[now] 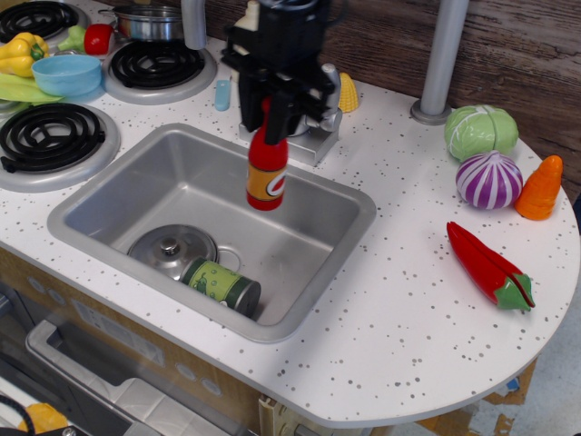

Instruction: Put red bottle in sink

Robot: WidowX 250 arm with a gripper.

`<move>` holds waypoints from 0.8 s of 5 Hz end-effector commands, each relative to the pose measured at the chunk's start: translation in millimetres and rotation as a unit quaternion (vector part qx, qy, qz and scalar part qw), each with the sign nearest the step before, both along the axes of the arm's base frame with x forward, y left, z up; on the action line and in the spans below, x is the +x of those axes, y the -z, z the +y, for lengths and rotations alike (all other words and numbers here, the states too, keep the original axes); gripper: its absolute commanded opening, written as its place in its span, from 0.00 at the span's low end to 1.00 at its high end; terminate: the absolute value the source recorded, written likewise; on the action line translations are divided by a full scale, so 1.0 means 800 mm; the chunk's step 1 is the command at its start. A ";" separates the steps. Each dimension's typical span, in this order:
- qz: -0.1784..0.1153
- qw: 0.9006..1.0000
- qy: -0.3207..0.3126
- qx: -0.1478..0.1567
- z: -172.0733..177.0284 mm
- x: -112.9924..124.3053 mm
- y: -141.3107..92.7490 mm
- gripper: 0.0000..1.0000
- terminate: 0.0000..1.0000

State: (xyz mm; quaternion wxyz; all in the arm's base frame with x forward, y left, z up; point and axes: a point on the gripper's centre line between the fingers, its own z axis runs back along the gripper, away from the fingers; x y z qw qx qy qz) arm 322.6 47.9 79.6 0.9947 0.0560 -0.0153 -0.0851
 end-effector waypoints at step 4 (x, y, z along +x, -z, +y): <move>-0.023 0.999 0.020 -0.039 0.040 0.003 0.077 1.00 0.00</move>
